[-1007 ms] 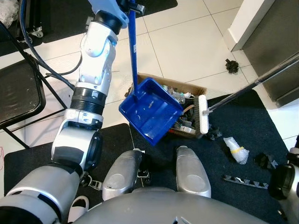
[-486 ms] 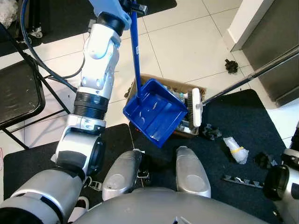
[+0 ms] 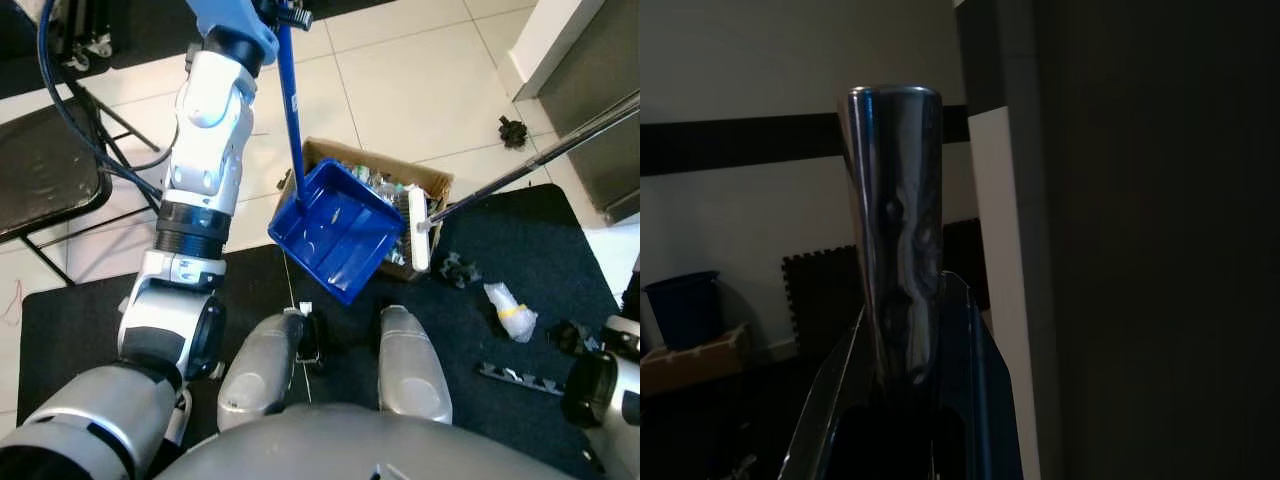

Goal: Sweep floor

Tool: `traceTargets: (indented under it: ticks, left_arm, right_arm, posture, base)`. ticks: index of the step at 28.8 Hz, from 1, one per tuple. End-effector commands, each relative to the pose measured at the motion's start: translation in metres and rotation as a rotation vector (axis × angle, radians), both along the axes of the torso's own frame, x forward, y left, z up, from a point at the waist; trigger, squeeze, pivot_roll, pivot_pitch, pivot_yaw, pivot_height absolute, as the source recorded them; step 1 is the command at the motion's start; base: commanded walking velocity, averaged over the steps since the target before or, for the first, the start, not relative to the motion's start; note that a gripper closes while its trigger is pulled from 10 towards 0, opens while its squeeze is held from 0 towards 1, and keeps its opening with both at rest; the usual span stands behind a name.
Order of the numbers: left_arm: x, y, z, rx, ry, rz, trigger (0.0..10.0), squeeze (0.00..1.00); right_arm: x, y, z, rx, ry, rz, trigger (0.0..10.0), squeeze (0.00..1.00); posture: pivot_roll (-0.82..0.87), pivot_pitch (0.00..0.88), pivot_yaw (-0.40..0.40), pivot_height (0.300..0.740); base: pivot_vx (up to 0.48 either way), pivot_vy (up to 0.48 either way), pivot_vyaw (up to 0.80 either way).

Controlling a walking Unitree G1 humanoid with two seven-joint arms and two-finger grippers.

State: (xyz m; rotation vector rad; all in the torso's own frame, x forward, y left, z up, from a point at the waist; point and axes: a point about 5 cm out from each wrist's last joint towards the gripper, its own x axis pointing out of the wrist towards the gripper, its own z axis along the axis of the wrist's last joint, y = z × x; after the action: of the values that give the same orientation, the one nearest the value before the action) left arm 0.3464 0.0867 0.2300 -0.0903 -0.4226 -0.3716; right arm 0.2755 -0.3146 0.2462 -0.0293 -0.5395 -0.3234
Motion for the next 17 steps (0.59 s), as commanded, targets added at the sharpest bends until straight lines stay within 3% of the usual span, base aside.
traceTargets:
  ticks: [1, 17]
  left_arm:
    - [-0.0025, 0.0004, 0.0086, -0.015, -0.031, 0.004, 10.0, 0.0]
    - [-0.0025, -0.0006, 0.0085, -0.015, -0.019, 0.004, 10.0, 0.0]
  right_arm:
    - [-0.0013, 0.0031, 0.0071, -0.007, -0.032, 0.008, 10.0, 0.0]
    - [-0.0022, 0.0007, 0.0057, 0.002, -0.024, 0.003, 10.0, 0.0]
  posture:
    - [-0.05, 0.0, 0.082, 0.74]
    - [-0.06, 0.0, 0.083, 0.74]
  base:
    - [-0.48, 0.0, 0.0]
    - [-0.48, 0.0, 0.0]
